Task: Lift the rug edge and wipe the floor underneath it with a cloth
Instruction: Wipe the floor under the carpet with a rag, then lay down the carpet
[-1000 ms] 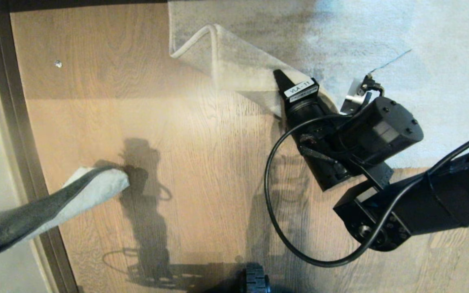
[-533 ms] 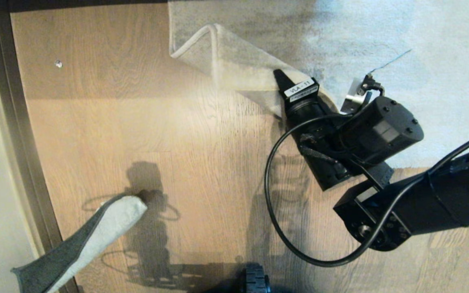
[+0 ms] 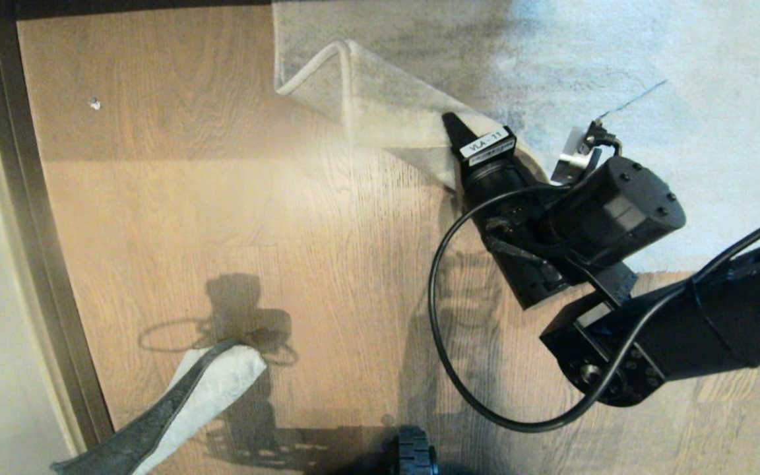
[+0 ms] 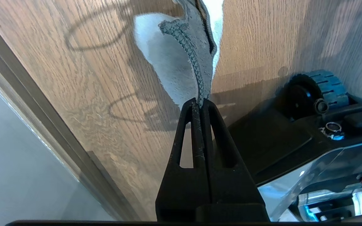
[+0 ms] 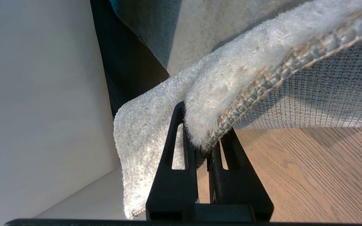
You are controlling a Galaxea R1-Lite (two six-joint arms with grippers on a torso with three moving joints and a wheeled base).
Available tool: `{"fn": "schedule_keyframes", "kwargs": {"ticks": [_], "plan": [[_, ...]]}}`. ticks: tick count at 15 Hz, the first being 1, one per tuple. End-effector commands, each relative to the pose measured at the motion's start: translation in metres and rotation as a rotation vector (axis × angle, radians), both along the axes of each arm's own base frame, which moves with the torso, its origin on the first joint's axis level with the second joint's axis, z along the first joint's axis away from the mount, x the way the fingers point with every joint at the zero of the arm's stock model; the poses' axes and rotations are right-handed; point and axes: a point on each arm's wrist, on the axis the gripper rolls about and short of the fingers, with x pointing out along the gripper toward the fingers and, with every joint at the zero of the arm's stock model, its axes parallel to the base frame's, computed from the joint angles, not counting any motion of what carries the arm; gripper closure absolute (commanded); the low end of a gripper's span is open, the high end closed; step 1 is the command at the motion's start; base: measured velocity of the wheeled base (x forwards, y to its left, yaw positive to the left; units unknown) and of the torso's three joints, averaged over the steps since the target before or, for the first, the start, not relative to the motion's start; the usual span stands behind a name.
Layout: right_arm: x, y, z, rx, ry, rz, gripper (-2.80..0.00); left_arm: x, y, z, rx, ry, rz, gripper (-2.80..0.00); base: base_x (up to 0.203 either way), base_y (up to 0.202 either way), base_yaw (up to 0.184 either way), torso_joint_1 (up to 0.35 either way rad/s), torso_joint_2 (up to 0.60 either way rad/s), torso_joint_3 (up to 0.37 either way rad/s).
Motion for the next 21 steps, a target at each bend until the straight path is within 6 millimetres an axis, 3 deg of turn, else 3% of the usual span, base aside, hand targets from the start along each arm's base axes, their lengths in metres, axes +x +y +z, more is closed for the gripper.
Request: {"fn": "schedule_keyframes", "kwargs": {"ticks": [1,16,21], "plan": [[-0.0013,-0.001,0.0031,0.036,-0.032,0.003,0.0,0.0003,0.0,-0.0002,-0.01,0.007,0.003,0.0,0.0,0.0,0.0,0.0,0.0,0.0],[0.0001,0.0004,-0.0021,0.026,-0.021,0.008,0.0,0.0049,-0.0005,-0.0003,-0.004,0.065,0.057,0.0,0.0,0.0,0.0,0.0,0.0,0.0],[0.0005,0.0009,-0.0035,0.024,-0.017,0.009,0.0,-0.0026,0.0001,-0.0002,-0.015,-0.029,0.109,0.0,0.0,0.0,0.0,0.0,0.0,0.0]]}}
